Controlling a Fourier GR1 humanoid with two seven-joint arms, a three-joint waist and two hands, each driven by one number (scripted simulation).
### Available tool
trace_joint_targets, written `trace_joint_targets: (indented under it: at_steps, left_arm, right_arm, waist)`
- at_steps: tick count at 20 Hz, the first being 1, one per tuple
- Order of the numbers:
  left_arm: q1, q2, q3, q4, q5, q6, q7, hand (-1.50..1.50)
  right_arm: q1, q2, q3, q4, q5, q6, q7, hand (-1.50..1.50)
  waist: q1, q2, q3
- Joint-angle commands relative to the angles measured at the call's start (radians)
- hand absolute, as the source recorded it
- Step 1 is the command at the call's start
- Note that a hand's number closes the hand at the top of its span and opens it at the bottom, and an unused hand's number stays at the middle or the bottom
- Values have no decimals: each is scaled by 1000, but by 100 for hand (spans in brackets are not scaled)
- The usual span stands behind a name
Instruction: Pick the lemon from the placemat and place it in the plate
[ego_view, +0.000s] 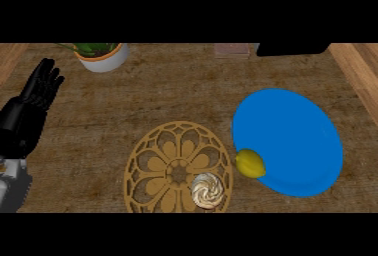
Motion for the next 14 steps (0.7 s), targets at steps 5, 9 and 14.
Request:
trace_joint_targets:
  at_steps: [5, 9, 14]
  left_arm:
    - [-65, -42, -36, -11, -35, -20, 43, 0]
    - [-39, -61, -46, -20, -58, -39, 29, 0]
    - [-93, -80, -28, 23, -74, -38, 37, 0]
  right_arm:
    - [-153, 98, 81, -69, 80, 45, 199, 150]
    - [-340, 153, 99, 16, 88, 152, 326, 150]
    - [-534, 329, 233, 219, 277, 178, 391, 150]
  waist:
    - [81, 16, 1]
    - [84, 15, 0]
    - [86, 17, 1]
